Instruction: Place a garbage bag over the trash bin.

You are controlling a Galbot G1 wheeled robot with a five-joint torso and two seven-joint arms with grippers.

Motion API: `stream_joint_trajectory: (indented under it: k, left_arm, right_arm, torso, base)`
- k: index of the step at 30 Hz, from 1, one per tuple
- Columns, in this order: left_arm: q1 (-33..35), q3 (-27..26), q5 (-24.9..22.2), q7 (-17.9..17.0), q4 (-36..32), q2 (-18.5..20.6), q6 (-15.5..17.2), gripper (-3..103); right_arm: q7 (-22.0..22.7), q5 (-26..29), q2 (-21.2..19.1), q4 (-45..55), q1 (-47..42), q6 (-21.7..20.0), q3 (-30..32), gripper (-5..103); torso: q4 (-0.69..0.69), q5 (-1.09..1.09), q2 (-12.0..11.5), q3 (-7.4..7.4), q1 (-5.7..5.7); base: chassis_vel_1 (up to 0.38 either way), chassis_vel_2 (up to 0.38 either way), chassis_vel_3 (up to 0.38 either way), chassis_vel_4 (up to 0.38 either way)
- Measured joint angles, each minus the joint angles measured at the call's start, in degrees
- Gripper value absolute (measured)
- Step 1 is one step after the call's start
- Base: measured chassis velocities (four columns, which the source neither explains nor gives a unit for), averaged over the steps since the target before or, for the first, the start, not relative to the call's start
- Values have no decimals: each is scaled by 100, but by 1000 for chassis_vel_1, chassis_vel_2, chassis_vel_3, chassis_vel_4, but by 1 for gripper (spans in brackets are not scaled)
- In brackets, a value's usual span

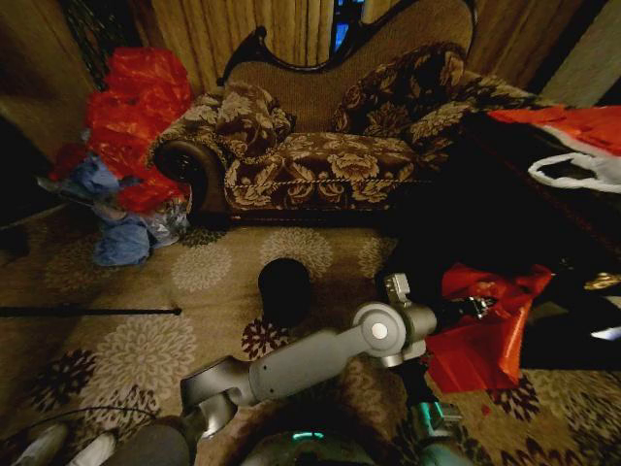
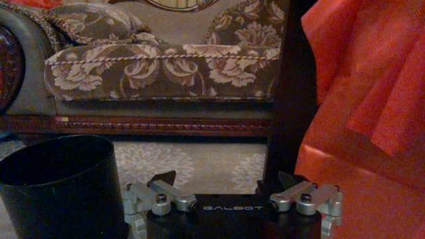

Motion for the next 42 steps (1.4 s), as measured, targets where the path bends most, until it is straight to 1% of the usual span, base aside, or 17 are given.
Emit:
stream_joint_trajectory:
  k: [10, 13, 14, 16, 20, 22, 24, 26, 29, 30, 32, 33, 34, 36, 38, 39, 42]
  left_arm:
    - [184, -65, 222, -48, -125, 282, -26, 0]
    - [404, -101, 227, -236, -305, 638, -11, 0]
    - [404, -101, 227, -236, -305, 638, -11, 0]
    - [568, -144, 186, -426, -392, 799, -11, 0]
    - [725, -293, 276, -516, -418, 958, 0, 0]
    - [941, -514, 447, -650, -480, 1235, 102, 0]
    - [1164, -694, 563, -682, -575, 1533, 179, 0]
    - [1299, -798, 633, -667, -627, 1691, 221, 0]
    - [1760, -1182, 858, -561, -786, 2168, 286, 0]
    - [1760, -1182, 858, -561, -786, 2168, 286, 0]
    - [2051, -1449, 1028, -477, -870, 2423, 318, 0]
    - [2324, -1761, 1169, -390, -948, 2646, 343, 0]
    - [2324, -1761, 1169, -390, -948, 2646, 343, 0]
    - [2588, -2078, 1260, -341, -1027, 2840, 383, 0]
    - [2899, -2514, 1454, -188, -1095, 3075, 455, 0]
    - [2899, -2514, 1454, -188, -1095, 3075, 455, 0]
    - [3212, -3022, 1711, 36, -1104, 3353, 530, 0]
  right_arm:
    - [-28, -13, 3, -69, -9, 42, -18, 100]
    - [-127, -54, 11, -150, -54, 87, -48, 100]
    - [-127, -54, 11, -150, -54, 87, -48, 100]
    - [-167, -94, 19, -225, -50, 111, -110, 100]
    - [-194, -119, 20, -270, -39, 115, -171, 100]
    - [-256, -139, -7, -332, -34, 127, -220, 100]
    - [-310, -145, -48, -375, -45, 142, -247, 100]
    - [-335, -147, -75, -393, -54, 150, -264, 100]
    - [-375, -155, -159, -463, -59, 163, -349, 100]
    - [-375, -155, -159, -463, -59, 163, -349, 100]
    - [-380, -165, -199, -507, -38, 164, -426, 100]
    - [-381, -171, -228, -553, -7, 164, -521, 100]
    - [-381, -171, -228, -553, -7, 164, -521, 100]
    - [-380, -184, -248, -609, 27, 163, -615, 100]
    - [-380, -196, -269, -678, 61, 162, -716, 100]
    - [-380, -196, -269, -678, 61, 162, -716, 100]
    - [-382, -199, -310, -772, 101, 162, -796, 100]
  torso:
    - [0, 0, 0, 0, 0]
    - [0, -1, 0, 0, 0]
    - [0, -1, 0, 0, 0]
    - [0, -1, 0, 0, 0]
    - [-1, -1, 0, 0, 0]
    - [-1, -2, 0, 0, 0]
    - [0, -1, 0, 0, 0]
    - [0, -1, 0, 0, 0]
    - [0, -1, 0, 0, 0]
    - [0, -1, 0, 0, 0]
    - [1, -2, 0, 0, 0]
    - [0, -2, 1, 0, 0]
    - [0, -2, 1, 0, 0]
    - [1, -1, 0, 0, 0]
    - [0, -1, 1, 0, 0]
    - [0, -1, 1, 0, 0]
    - [-1, -2, 1, 0, 0]
  base:
    - [0, 0, 0, 0]
    - [0, 0, 0, 0]
    - [0, 0, 0, 0]
    - [0, 0, 0, 0]
    - [0, 0, 0, 0]
    - [0, 0, 0, 0]
    - [0, 0, 0, 0]
    - [0, 0, 0, 0]
    - [0, 0, 0, 0]
    - [0, 0, 0, 0]
    - [0, 0, 0, 0]
    - [0, 0, 0, 0]
    - [0, 0, 0, 0]
    - [0, 0, 0, 0]
    - [0, 0, 0, 0]
    - [0, 0, 0, 0]
    - [0, 0, 0, 0]
